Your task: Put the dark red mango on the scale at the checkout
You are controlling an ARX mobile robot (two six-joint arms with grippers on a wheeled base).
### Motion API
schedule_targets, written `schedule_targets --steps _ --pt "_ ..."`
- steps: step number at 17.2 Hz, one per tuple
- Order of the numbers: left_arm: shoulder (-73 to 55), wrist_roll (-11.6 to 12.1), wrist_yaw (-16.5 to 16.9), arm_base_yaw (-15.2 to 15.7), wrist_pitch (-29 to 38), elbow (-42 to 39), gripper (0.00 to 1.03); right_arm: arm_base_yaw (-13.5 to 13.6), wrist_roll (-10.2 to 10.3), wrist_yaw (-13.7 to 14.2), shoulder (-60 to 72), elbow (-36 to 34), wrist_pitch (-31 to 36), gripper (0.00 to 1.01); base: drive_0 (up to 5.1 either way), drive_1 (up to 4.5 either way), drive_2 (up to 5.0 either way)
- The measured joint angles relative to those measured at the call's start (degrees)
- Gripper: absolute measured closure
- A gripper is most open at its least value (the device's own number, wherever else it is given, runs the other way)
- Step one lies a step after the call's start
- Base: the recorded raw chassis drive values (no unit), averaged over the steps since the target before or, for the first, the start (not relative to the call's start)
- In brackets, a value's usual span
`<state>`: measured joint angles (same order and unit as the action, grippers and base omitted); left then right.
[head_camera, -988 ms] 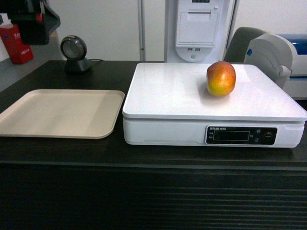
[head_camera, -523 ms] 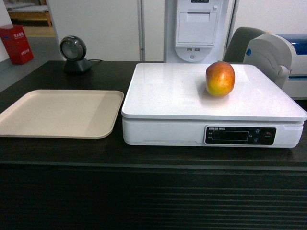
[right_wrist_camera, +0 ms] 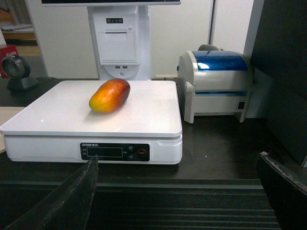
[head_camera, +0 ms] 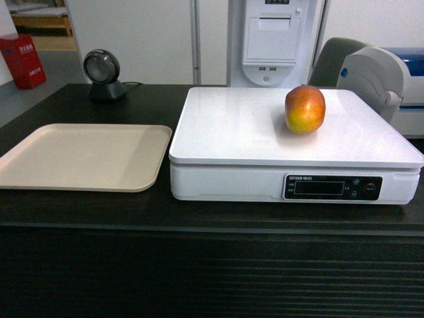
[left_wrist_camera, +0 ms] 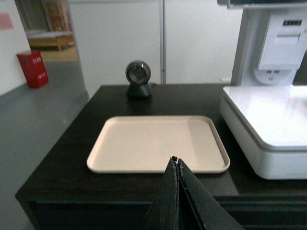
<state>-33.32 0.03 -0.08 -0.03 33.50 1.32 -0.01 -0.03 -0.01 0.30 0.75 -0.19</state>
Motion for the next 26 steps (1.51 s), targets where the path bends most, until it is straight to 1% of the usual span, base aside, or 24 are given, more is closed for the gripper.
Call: schedule_targets --steps 4,13,16,24,25,26 --pt "2.4 0.0 0.07 0.0 -3.96 -0.79 1.01 0.0 0.0 0.0 0.0 0.0 0.0 0.03 0.0 0.0 0.0" --pt "12.04 0.02 0.07 0.0 -12.57 -0.79 1.01 0.0 0.0 0.0 0.0 0.0 -0.02 0.03 0.0 0.0 0.0" --pt "14.47 0.02 0.04 0.0 -14.51 -0.79 1.01 0.0 0.0 0.0 -0.02 0.0 -0.02 0.03 0.0 0.0 0.0" --pt "23.08 0.02 0.07 0.0 -23.21 -0.79 1.01 0.0 0.0 0.0 -0.02 0.0 -0.02 0.03 0.0 0.0 0.0" --pt "24.96 0.02 0.02 0.0 -25.86 -0.7 1.01 0.0 0.0 0.0 -0.02 0.0 -0.02 0.03 0.0 0.0 0.0" --pt "30.25 0.0 0.22 0.0 -33.64 -0.76 1.01 0.0 -0.02 0.02 -0.02 0.0 -0.02 0.03 0.0 0.0 0.0"
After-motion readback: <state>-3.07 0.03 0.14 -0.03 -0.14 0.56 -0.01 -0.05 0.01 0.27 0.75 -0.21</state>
